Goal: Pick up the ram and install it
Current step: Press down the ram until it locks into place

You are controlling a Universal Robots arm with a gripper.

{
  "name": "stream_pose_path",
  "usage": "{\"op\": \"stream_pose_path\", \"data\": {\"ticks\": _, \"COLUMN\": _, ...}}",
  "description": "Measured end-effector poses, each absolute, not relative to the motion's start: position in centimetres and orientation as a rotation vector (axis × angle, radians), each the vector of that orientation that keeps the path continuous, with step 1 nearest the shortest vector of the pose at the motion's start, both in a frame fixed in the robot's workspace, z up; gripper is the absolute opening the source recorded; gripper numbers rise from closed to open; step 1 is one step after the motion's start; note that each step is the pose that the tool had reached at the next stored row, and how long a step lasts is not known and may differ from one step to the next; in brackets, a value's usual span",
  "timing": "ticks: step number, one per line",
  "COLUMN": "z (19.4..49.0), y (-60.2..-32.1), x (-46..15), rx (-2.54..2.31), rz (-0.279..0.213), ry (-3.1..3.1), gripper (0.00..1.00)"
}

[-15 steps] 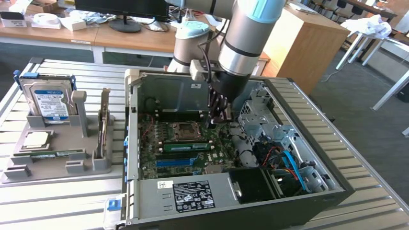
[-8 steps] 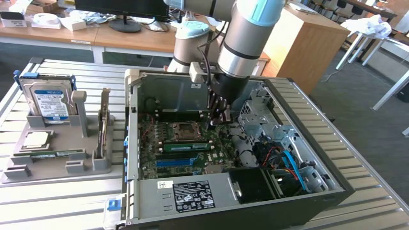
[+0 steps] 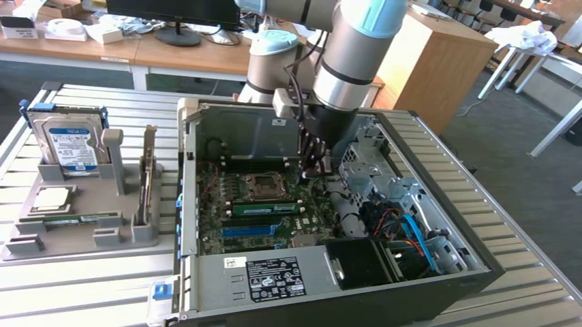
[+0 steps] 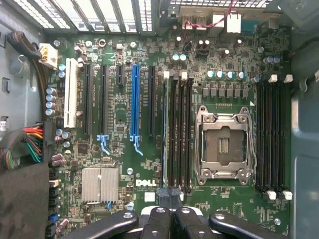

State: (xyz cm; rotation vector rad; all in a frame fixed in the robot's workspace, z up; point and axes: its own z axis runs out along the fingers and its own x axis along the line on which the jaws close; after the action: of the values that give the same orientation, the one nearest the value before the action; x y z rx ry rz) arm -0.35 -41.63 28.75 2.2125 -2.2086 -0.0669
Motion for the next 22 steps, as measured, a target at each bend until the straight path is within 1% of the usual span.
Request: {"op": "stream_pose_path", "data": {"ticks": 22, "z": 28.5, "y": -41.7, "x": 0.9, "rx": 2.213, "rz": -0.067, "ry": -2.209, "gripper": 0.10}}
